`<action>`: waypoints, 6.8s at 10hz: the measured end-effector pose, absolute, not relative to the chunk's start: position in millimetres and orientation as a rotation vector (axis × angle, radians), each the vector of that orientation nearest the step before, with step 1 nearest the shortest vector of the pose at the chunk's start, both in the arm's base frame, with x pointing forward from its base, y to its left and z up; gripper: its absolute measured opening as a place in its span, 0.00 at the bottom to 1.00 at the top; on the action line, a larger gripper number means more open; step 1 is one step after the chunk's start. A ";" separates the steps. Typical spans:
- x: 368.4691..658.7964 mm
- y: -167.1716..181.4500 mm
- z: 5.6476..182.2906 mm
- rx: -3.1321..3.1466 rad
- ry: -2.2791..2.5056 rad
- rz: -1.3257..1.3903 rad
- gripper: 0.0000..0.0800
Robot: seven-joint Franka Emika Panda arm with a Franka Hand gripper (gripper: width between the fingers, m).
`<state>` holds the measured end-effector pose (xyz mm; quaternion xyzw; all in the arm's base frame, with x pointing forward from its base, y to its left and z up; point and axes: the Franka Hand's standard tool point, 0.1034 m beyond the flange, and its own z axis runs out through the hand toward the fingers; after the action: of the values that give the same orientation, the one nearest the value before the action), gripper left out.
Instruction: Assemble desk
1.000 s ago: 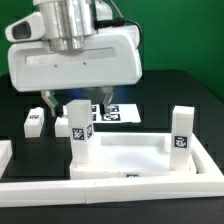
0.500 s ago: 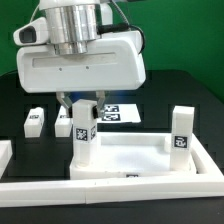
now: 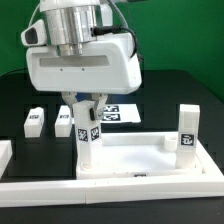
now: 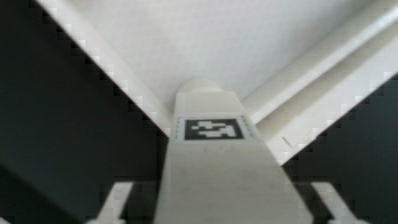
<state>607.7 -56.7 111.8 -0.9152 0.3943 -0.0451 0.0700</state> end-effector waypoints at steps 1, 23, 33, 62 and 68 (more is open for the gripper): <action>611.8 -53.9 110.8 -2.600 1.443 -0.109 0.36; 626.5 -42.5 103.6 -3.011 0.357 -0.199 0.65; 626.5 -42.9 99.7 -2.173 1.942 -0.030 0.37; 628.9 -48.8 107.7 -2.426 1.705 0.014 0.72; 627.8 -50.4 105.2 -2.887 0.746 -0.073 0.81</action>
Offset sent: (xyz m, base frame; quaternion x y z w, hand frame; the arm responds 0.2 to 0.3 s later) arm 0.0233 0.0217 -0.0057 0.0695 -0.0266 0.4075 0.9102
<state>627.8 -50.4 105.2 -0.9648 0.2494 -0.0246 0.0793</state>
